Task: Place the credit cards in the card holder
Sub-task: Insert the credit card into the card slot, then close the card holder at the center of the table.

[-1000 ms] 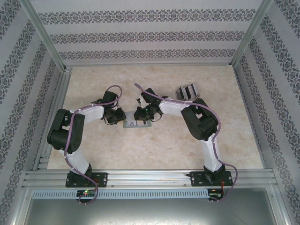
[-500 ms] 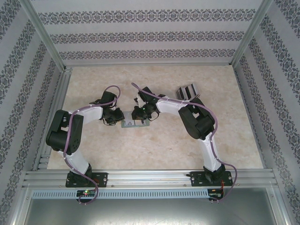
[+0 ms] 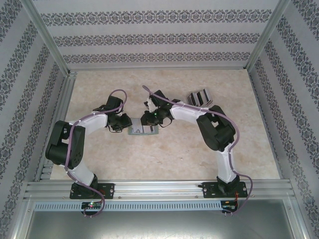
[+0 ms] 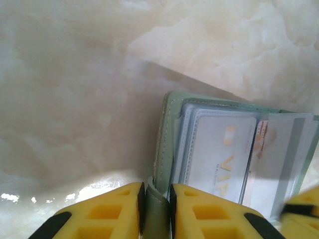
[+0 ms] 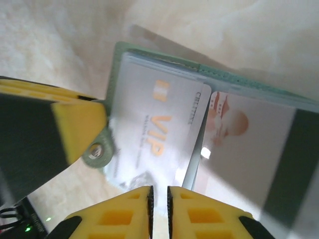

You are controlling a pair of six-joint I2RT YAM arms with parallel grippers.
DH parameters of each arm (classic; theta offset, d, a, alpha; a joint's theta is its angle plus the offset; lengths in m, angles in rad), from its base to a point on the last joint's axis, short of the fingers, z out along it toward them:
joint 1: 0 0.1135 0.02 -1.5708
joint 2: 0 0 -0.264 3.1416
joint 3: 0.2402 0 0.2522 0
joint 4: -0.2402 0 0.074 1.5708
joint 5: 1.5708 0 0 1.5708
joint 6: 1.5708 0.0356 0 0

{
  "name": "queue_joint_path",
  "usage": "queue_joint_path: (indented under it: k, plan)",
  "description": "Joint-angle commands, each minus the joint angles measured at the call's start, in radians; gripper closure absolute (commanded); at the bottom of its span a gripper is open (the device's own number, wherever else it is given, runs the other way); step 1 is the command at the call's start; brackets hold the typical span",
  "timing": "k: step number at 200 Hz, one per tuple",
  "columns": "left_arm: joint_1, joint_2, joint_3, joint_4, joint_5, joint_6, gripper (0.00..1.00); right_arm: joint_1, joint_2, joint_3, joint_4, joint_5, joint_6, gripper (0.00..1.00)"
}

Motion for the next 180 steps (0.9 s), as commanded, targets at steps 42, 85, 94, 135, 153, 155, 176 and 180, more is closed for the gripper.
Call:
queue_joint_path:
  k: [42, 85, 94, 135, 153, 155, 176, 180]
  plan:
    - [-0.005, -0.044, 0.020, -0.034, 0.031, 0.028, 0.76, -0.158, -0.160, -0.200, 0.029, 0.006, -0.036, 0.71]
    - [-0.005, -0.044, 0.042, -0.016, 0.122, 0.004, 0.78, -0.197, -0.122, -0.274, 0.100, -0.079, 0.011, 0.62]
    - [-0.005, -0.047, 0.046, -0.015, 0.133, -0.001, 0.78, -0.193, -0.107, -0.269, 0.112, -0.099, 0.021, 0.62]
    - [-0.005, -0.069, 0.077, -0.025, 0.184, -0.022, 0.77, -0.170, -0.043, -0.239, 0.163, -0.160, 0.069, 0.61]
    - [-0.004, -0.079, 0.085, -0.021, 0.209, -0.036, 0.76, -0.163, -0.031, -0.229, 0.180, -0.176, 0.084, 0.61]
    - [-0.005, -0.080, 0.085, -0.020, 0.211, -0.038, 0.76, -0.163, -0.030, -0.228, 0.180, -0.176, 0.085, 0.61]
    - [-0.008, -0.088, 0.085, -0.002, 0.238, -0.062, 0.75, -0.157, -0.025, -0.216, 0.189, -0.187, 0.095, 0.61]
    - [-0.009, -0.088, 0.085, 0.003, 0.246, -0.067, 0.75, -0.156, -0.023, -0.215, 0.191, -0.189, 0.098, 0.61]
